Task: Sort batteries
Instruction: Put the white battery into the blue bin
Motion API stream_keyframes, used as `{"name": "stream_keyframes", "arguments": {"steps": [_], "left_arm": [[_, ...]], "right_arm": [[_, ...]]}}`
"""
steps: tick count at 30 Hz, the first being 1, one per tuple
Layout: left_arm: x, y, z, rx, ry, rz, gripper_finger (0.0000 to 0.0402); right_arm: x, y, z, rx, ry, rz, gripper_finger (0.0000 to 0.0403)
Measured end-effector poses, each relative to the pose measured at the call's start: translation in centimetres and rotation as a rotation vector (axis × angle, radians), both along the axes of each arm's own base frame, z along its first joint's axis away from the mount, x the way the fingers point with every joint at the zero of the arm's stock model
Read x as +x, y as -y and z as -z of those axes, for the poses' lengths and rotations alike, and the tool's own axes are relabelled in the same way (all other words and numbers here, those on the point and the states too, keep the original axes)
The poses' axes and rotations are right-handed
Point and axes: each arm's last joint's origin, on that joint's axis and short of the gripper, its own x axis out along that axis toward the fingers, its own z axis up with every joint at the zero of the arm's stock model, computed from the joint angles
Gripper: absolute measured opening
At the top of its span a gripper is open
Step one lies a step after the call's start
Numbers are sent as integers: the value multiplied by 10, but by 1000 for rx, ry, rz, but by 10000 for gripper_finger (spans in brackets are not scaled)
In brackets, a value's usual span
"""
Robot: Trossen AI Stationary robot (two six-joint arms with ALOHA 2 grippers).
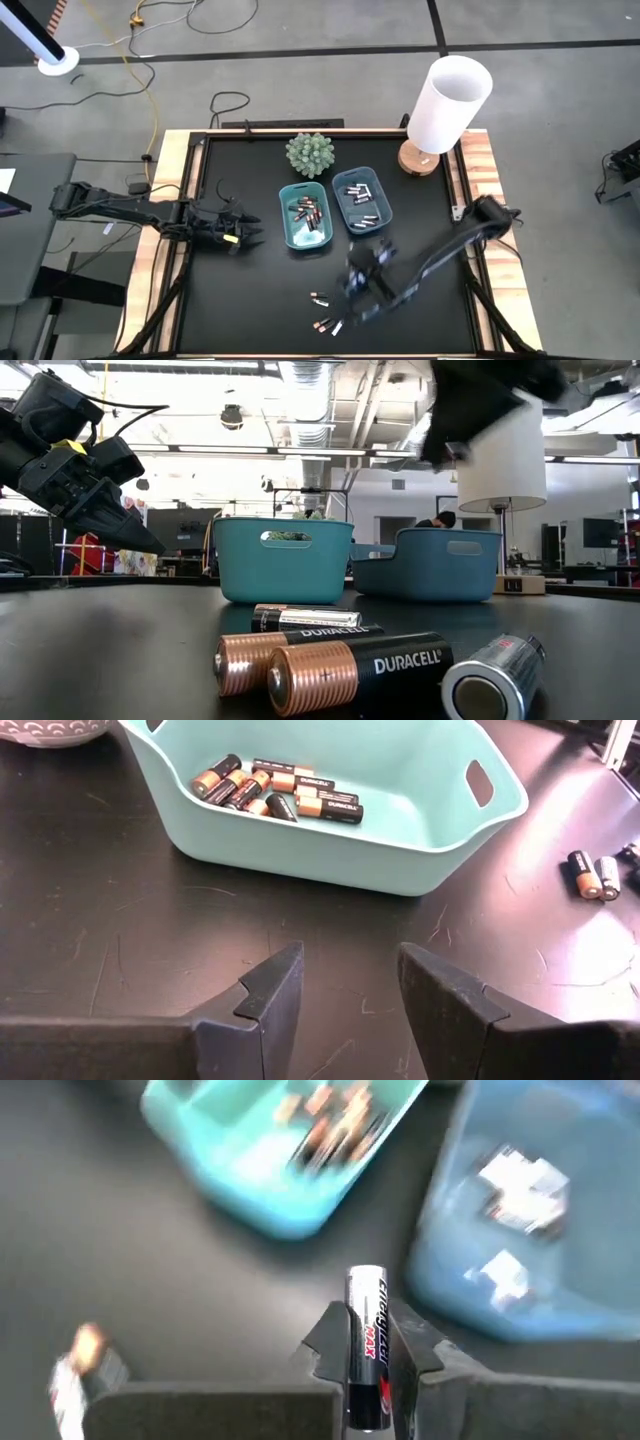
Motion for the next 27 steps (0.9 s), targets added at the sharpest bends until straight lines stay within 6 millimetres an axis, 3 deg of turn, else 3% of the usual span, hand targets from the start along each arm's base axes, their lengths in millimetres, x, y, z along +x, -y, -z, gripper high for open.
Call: {"name": "stream_keyframes", "arguments": {"steps": [5,12,18,23,27], "left_arm": [[0,0,0,0,0,0,161],[0,0,0,0,0,0,161],[0,0,0,0,0,0,161],[0,0,0,0,0,0,161],[0,0,0,0,-1,0,161]], "right_arm": [[-6,57,-47,-64,-5,112,44],[8,141,-66,-48,-134,185,45],[19,199,-29,153,-232,179,45],[9,227,10,233,-274,243,65],[-1,240,31,273,-297,283,109]]}}
